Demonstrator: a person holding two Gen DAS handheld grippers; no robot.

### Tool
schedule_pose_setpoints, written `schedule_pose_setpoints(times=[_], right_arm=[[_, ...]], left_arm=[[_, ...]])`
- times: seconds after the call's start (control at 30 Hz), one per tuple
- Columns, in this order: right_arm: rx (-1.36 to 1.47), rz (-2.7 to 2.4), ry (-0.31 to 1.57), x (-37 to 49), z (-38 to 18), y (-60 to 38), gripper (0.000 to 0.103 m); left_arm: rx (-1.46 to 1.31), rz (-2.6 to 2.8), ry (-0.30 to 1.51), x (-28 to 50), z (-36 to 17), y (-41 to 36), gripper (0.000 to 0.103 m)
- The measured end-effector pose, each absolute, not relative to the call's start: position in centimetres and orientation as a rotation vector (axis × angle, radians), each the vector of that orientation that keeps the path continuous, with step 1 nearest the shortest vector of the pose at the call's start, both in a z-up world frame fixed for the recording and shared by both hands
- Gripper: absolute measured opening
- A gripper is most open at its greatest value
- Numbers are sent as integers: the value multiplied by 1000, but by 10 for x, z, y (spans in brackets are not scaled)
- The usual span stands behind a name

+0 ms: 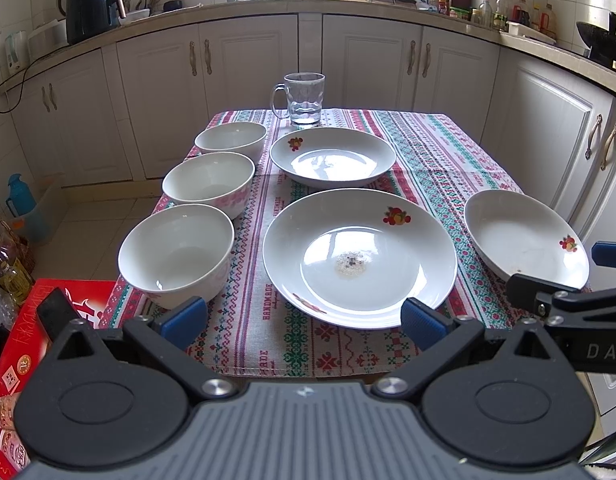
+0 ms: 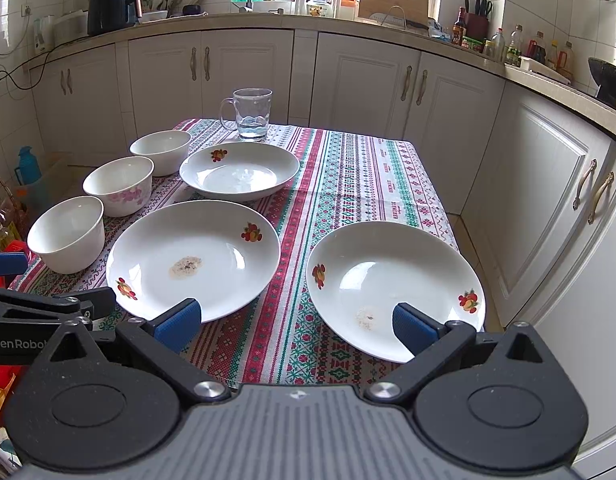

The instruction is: Organize plates and bowls

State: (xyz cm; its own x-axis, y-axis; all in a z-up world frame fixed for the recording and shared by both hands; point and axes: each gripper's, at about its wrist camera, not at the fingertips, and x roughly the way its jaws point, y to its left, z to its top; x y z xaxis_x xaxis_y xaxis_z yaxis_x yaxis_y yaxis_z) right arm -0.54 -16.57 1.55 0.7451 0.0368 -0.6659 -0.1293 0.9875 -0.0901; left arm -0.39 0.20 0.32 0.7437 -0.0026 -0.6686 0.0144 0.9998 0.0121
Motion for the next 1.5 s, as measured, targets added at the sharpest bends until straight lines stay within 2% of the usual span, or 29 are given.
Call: schedule_pose_setpoints(times=[0.77,0.9,1.0,1.23,1.5], right_arm=[[-156,128,676,-8,26,-169,103],[-159,147,659,-7,30,-175,103],[-169,142,638,-6,34,-184,103],[-217,139,600,-6,31,-212,103],[-237,133,642,-5,9,-251,103]], left_arm=[[29,-111,689,5,9,1,102],[21,-109,581,4,12,-1,102],[55,-165,566,8,16,-4,102],[22,-256,638,28,18,-9,102],[32,-295,684,48,6,-21,102]])
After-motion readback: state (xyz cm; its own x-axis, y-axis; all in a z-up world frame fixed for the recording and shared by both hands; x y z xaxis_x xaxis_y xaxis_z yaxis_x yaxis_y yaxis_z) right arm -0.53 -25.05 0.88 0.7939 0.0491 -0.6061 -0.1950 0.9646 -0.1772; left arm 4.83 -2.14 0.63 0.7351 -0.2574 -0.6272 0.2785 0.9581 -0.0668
